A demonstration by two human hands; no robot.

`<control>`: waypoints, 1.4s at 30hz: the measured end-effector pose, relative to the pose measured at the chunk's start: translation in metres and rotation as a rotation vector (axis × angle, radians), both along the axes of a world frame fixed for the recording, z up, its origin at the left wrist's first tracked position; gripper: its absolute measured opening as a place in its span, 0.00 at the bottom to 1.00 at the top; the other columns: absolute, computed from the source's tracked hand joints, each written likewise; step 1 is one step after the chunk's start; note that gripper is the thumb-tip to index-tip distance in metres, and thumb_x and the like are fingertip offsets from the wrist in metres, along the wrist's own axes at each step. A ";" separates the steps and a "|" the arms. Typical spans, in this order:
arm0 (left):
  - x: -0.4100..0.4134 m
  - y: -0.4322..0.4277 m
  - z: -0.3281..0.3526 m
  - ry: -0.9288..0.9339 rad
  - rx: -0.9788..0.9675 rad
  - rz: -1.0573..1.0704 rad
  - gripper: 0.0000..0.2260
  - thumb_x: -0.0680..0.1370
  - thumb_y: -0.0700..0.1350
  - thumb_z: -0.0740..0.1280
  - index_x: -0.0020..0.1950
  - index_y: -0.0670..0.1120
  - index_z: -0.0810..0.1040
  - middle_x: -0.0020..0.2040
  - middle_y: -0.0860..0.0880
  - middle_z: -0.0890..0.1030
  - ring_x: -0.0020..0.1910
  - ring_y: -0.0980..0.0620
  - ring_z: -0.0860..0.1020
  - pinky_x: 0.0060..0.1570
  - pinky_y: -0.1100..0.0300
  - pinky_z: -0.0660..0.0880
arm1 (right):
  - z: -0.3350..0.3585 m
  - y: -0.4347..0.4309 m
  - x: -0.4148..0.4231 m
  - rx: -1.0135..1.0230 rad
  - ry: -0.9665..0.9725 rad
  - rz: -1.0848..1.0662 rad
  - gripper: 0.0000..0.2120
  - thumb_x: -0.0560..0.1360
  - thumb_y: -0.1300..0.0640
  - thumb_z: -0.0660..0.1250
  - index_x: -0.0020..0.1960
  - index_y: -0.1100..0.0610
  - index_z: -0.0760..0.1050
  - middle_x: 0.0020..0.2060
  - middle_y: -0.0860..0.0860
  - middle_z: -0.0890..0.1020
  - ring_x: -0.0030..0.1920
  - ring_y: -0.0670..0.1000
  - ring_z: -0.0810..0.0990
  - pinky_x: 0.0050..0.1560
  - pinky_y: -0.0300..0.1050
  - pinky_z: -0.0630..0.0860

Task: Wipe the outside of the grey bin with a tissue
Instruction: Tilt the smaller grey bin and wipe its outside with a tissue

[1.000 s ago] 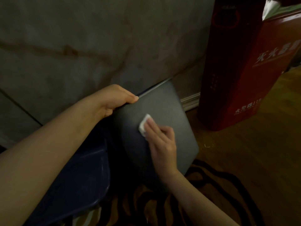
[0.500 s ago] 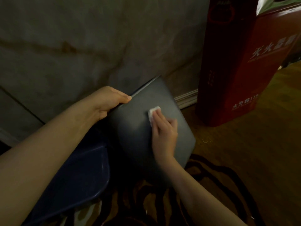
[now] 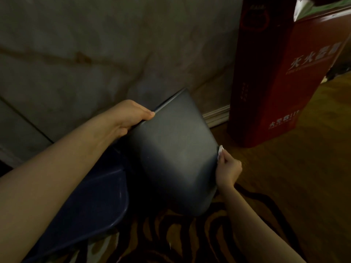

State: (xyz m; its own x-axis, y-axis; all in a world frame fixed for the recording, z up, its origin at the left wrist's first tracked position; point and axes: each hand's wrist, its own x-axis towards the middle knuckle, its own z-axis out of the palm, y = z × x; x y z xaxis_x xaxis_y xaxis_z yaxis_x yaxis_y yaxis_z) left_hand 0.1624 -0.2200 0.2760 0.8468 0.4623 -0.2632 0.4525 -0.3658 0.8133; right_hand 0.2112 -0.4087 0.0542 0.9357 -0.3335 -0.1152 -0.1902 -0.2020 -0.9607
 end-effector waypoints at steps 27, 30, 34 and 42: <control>0.033 -0.029 0.024 0.094 -0.265 -0.615 0.14 0.77 0.49 0.60 0.47 0.41 0.80 0.44 0.45 0.85 0.45 0.51 0.83 0.43 0.63 0.80 | 0.148 0.039 -0.033 -0.238 -0.822 0.148 0.13 0.75 0.61 0.65 0.59 0.62 0.77 0.56 0.54 0.81 0.49 0.50 0.71 0.49 0.28 0.64; 0.021 -0.011 0.018 0.100 -0.260 -0.760 0.15 0.73 0.49 0.63 0.56 0.46 0.80 0.55 0.46 0.84 0.54 0.52 0.82 0.49 0.64 0.78 | 0.152 0.036 -0.026 -0.228 -0.749 0.214 0.12 0.77 0.58 0.63 0.59 0.57 0.78 0.55 0.48 0.81 0.50 0.46 0.70 0.50 0.23 0.63; 0.022 -0.010 0.012 0.021 -0.269 -0.760 0.15 0.73 0.46 0.64 0.57 0.44 0.80 0.55 0.44 0.84 0.52 0.51 0.82 0.48 0.63 0.78 | 0.159 0.033 -0.019 -0.143 -0.698 0.227 0.09 0.77 0.58 0.63 0.52 0.54 0.81 0.45 0.37 0.75 0.48 0.45 0.72 0.49 0.19 0.61; 0.016 -0.028 0.010 -0.221 -0.160 -0.550 0.10 0.77 0.37 0.59 0.48 0.39 0.80 0.40 0.44 0.83 0.37 0.56 0.82 0.40 0.67 0.79 | 0.143 0.043 -0.052 -0.314 -0.882 0.235 0.13 0.75 0.60 0.65 0.59 0.59 0.78 0.59 0.52 0.79 0.46 0.46 0.68 0.46 0.29 0.65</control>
State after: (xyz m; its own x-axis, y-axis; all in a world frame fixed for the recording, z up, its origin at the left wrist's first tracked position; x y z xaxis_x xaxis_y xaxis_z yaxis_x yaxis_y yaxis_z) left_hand 0.1788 -0.2477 0.2862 0.9925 -0.0884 -0.0845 0.0468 -0.3636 0.9304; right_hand 0.1588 -0.3661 0.1974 0.6898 -0.0225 0.7237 0.6522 -0.4147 -0.6345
